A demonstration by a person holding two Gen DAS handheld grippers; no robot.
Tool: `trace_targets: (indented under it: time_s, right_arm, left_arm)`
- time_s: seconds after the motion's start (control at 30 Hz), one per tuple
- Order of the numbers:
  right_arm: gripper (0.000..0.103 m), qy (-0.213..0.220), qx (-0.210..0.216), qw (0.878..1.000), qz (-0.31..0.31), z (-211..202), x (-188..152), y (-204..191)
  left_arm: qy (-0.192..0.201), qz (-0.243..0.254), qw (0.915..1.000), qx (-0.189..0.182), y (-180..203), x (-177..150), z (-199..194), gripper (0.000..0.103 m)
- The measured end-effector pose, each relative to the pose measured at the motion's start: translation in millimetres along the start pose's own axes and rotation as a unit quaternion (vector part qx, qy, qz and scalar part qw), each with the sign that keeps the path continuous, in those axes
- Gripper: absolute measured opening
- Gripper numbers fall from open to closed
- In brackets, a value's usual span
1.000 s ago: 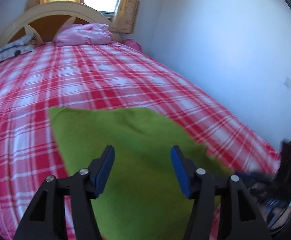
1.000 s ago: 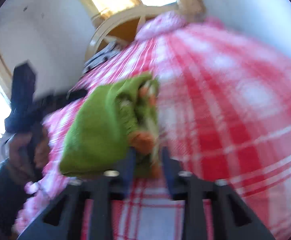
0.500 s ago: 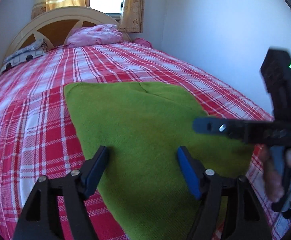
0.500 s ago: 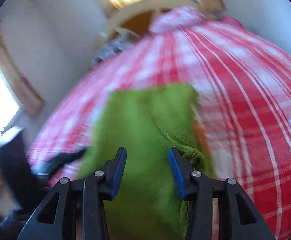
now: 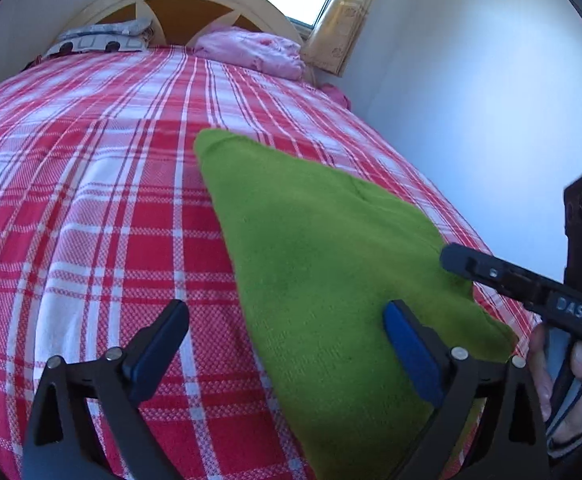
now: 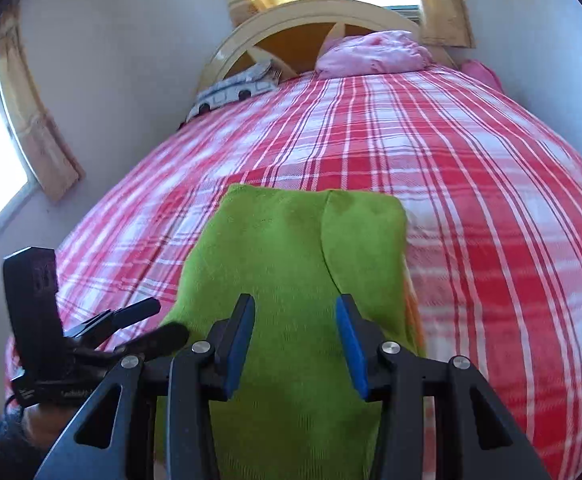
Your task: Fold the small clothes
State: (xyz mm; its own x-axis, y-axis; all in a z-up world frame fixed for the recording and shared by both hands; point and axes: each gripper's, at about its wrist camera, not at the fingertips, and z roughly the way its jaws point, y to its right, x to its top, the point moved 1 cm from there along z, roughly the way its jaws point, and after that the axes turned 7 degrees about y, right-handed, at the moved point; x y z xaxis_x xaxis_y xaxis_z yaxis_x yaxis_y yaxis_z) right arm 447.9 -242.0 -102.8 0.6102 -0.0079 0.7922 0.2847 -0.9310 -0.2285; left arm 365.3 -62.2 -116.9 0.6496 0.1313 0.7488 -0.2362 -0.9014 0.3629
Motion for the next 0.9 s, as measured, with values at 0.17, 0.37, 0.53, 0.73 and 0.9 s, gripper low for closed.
trace_targets:
  time_s: [0.17, 0.37, 0.53, 0.73, 0.9]
  right_arm:
    - [0.044, -0.05, 0.002, 0.999, 0.016, 36.3, -6.8, 20.0]
    - [0.043, -0.034, 0.025, 0.999, 0.009, 23.5, -19.9, 27.4]
    - [0.043, -0.025, 0.015, 0.999, -0.015, 15.0, -25.7, 20.1]
    - [0.044, -0.007, 0.044, 0.999, 0.032, -0.1, -12.6, 42.3]
    - [0.044, -0.018, 0.017, 1.0, -0.009, 6.8, -19.9, 38.6]
  left_arm:
    - [-0.028, 0.0, 0.9996, -0.001, 1.8, -3.4, 12.6, 0.103]
    - [-0.04, 0.013, 0.9991, 0.003, 7.9, -7.0, 18.2, 0.103]
    - [-0.037, 0.03, 0.9987, 0.016, 13.7, -9.9, 15.0, 0.103]
    - [-0.038, 0.025, 0.9989, 0.013, 10.9, -10.7, 16.7, 0.103]
    - [-0.039, 0.026, 0.9988, 0.013, 11.7, -10.3, 17.8, 0.103]
